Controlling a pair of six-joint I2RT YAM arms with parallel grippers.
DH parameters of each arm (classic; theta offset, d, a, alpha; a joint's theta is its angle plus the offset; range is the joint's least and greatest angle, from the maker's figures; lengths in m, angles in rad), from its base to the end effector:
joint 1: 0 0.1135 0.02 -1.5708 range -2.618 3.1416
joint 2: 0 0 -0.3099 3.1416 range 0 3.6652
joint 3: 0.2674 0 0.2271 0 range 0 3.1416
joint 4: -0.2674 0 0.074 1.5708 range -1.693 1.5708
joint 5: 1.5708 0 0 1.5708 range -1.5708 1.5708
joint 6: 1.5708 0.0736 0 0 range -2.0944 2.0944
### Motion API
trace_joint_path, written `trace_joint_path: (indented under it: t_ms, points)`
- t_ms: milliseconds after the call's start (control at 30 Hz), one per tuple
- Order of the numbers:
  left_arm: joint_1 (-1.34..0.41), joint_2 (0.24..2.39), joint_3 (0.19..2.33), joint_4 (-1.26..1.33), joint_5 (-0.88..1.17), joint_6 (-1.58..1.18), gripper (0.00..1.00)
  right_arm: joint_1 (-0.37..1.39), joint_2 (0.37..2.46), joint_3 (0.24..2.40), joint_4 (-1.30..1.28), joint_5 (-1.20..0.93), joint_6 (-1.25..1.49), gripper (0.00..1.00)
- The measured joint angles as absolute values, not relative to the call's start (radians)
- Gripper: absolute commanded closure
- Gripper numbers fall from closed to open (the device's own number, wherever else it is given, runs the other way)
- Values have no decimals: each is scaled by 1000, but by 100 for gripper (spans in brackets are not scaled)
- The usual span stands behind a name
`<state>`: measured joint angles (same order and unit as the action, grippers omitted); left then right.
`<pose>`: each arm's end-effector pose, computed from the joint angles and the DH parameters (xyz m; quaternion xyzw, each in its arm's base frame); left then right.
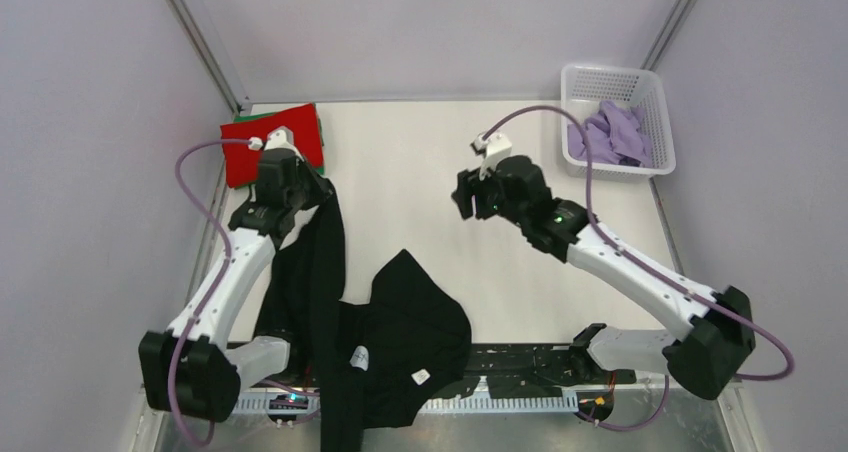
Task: Fold and stack the t-shirts
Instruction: Flatten out the tshirt
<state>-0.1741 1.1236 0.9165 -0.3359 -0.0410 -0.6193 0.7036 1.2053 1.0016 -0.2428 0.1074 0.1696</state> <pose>0.2359 -0.0384 0.3304 -0.2020 0.8469 -0.1734 0.4602 0.2099 0.1678 0.3538 -0.1953 0.8225 0.1839 0.5015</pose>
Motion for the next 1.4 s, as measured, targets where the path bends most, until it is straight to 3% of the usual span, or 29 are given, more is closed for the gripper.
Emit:
trace_joint_path:
  t_ms: [100,333,533,733,833,1000,1067,1233,1400]
  points:
    - [-171,1229,916,-347,-79,-619,100,715,1289,899,-239,17,193,1]
    - [-168,1360,920,-313,-121,-620,100,896,1360,878,-92,-99,192,5]
    - [-168,1438,920,-309,-122,-621,100,1044,1518,870,-21,-133,212,1]
    - [-168,1449,922,-305,-121,-621,100,1078,1682,874,-15,-164,268,5]
    - [-168,1450,931,-304,-122,-621,100,1078,1717,916,-26,-139,286,21]
    - [-168,1451,950,-305,-125,-620,100,1086,1809,1044,-127,54,303,30]
    - [-168,1451,957,-305,-133,-620,100,1090,1849,1098,-179,157,305,64]
    - [-168,1451,978,-307,-146,-619,100,1050,1915,1195,-287,348,357,72]
    - [-168,1451,997,-302,-145,-619,100,856,1932,1240,-384,436,385,75]
